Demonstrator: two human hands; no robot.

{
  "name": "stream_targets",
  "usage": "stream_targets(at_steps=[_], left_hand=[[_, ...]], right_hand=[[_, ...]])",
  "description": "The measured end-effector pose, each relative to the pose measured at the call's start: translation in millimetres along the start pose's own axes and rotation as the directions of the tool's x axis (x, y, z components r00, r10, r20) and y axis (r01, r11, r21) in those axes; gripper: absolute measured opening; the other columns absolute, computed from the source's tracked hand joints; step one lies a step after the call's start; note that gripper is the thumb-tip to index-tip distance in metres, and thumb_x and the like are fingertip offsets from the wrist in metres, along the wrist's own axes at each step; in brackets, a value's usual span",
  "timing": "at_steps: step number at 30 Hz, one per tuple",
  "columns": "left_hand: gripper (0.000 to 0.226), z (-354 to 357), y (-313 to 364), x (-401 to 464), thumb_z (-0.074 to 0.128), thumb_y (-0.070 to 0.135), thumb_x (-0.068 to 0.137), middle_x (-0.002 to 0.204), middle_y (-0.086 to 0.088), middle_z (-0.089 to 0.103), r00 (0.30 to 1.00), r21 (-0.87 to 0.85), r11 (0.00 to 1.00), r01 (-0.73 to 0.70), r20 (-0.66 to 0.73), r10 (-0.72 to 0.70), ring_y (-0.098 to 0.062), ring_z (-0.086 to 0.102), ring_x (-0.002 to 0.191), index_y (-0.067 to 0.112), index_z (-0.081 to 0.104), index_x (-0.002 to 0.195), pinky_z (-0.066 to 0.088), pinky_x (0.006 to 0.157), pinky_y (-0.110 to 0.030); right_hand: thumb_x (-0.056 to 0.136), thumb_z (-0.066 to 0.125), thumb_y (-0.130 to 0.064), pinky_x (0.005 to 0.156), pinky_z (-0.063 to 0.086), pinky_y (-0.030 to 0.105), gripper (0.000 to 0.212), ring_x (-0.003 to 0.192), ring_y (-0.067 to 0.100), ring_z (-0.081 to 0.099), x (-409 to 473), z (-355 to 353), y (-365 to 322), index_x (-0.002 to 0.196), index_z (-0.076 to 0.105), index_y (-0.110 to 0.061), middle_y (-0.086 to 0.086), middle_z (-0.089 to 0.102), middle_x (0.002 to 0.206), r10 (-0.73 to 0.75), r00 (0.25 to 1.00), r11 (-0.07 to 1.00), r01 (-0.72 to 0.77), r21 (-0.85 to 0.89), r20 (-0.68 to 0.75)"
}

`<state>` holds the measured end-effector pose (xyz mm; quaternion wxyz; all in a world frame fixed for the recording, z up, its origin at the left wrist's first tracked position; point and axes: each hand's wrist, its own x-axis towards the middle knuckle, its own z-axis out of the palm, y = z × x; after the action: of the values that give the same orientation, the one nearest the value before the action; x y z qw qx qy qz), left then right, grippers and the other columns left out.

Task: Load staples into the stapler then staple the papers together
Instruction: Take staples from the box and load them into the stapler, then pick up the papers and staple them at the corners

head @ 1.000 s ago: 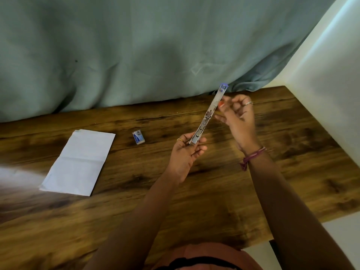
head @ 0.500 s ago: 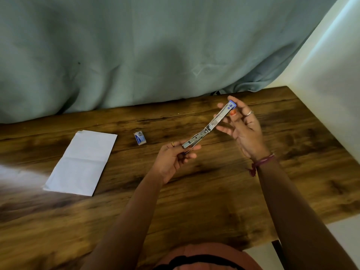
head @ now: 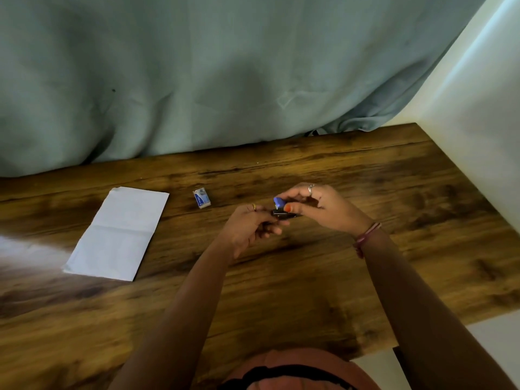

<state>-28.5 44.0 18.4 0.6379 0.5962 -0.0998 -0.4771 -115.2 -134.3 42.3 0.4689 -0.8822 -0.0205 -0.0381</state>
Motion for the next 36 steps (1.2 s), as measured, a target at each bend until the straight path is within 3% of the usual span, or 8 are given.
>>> stream_targets(at_steps=[6, 11, 14, 19, 23, 26, 30, 36], left_hand=[[0.021, -7, 11, -6, 0.055, 0.004, 0.094, 0.096, -0.015, 0.075, 0.991, 0.039, 0.996, 0.079, 0.108, -0.083, -0.014, 0.073, 0.079, 0.003, 0.062, 0.113, 0.057, 0.064, -0.018], [0.026, -13, 15, -9, 0.051, -0.003, 0.093, 0.107, -0.022, 0.071, 0.985, -0.036, 0.993, 0.109, 0.137, -0.104, -0.023, 0.071, 0.096, -0.003, 0.059, 0.118, 0.057, 0.084, -0.026], [0.029, -11, 12, -11, 0.055, -0.006, 0.090, 0.111, -0.019, 0.070, 0.996, 0.013, 0.998, 0.063, 0.070, -0.064, -0.021, 0.069, 0.099, 0.002, 0.060, 0.117, 0.058, 0.081, -0.024], [0.028, -2, 1, -15, 0.072, 0.012, 0.082, 0.109, -0.005, 0.073, 1.000, 0.117, 0.993, -0.002, -0.001, 0.003, -0.018, 0.069, 0.104, 0.014, 0.064, 0.109, 0.052, 0.093, -0.032], [0.026, 7, -13, -18, 0.075, 0.026, 0.080, 0.100, -0.004, 0.075, 0.985, 0.165, 0.986, -0.028, -0.164, 0.056, -0.017, 0.072, 0.095, 0.016, 0.067, 0.103, 0.056, 0.089, -0.033], [0.021, 9, -19, -20, 0.072, 0.022, 0.083, 0.095, -0.004, 0.075, 0.961, 0.162, 0.985, -0.057, -0.259, 0.098, -0.012, 0.073, 0.086, 0.016, 0.068, 0.102, 0.058, 0.077, -0.024], [0.011, 13, -23, -22, 0.069, 0.021, 0.086, 0.090, 0.002, 0.074, 0.933, 0.198, 0.975, -0.098, -0.322, 0.159, -0.003, 0.071, 0.077, 0.024, 0.066, 0.096, 0.054, 0.064, -0.014], [0.021, 27, -33, -25, 0.064, 0.021, 0.090, 0.102, 0.000, 0.071, 0.858, 0.324, 0.940, -0.110, -0.447, 0.254, -0.012, 0.067, 0.096, 0.017, 0.064, 0.111, 0.055, 0.086, -0.031]], right_hand=[[0.085, 0.062, -0.035, 0.086, 0.048, 0.022, 0.020, 0.103, 0.005, 0.061, -3, 2, 12, 0.105, 0.060, -0.035, -0.013, 0.066, 0.110, 0.116, 0.980, 0.973, -0.145, 0.178, 0.164], [0.085, 0.060, -0.028, 0.081, 0.053, 0.032, 0.028, 0.099, 0.018, 0.066, -6, 10, 31, 0.111, 0.054, -0.018, -0.001, 0.069, 0.111, 0.163, 0.957, 0.870, -0.253, 0.423, 0.238], [0.084, 0.062, -0.027, 0.082, 0.055, 0.039, 0.044, 0.099, 0.029, 0.067, -10, 20, 38, 0.118, 0.046, -0.004, 0.005, 0.068, 0.110, 0.212, 0.943, 0.766, -0.323, 0.556, 0.255], [0.081, 0.065, -0.023, 0.071, 0.057, 0.030, 0.040, 0.086, 0.020, 0.069, -16, 38, 38, 0.118, 0.051, -0.020, -0.003, 0.069, 0.110, 0.250, 0.947, 0.638, -0.317, 0.702, 0.200], [0.085, 0.058, -0.022, 0.076, 0.055, 0.030, 0.042, 0.081, 0.011, 0.064, -18, 55, 37, 0.126, 0.053, -0.016, -0.003, 0.066, 0.103, 0.262, 0.937, 0.588, -0.345, 0.732, 0.231], [0.083, 0.059, -0.025, 0.073, 0.054, 0.026, 0.052, 0.080, 0.011, 0.063, -19, 62, 34, 0.131, 0.050, -0.005, -0.001, 0.068, 0.097, 0.293, 0.933, 0.572, -0.347, 0.743, 0.210], [0.083, 0.059, -0.023, 0.072, 0.050, 0.026, 0.050, 0.084, 0.014, 0.060, -16, 67, 31, 0.129, 0.053, -0.006, 0.006, 0.064, 0.106, 0.308, 0.938, 0.578, -0.315, 0.753, 0.156], [0.089, 0.058, -0.018, 0.068, 0.049, 0.025, 0.040, 0.080, 0.012, 0.061, -17, 67, 27, 0.128, 0.056, -0.010, 0.014, 0.065, 0.110, 0.302, 0.945, 0.668, -0.302, 0.680, 0.122]])
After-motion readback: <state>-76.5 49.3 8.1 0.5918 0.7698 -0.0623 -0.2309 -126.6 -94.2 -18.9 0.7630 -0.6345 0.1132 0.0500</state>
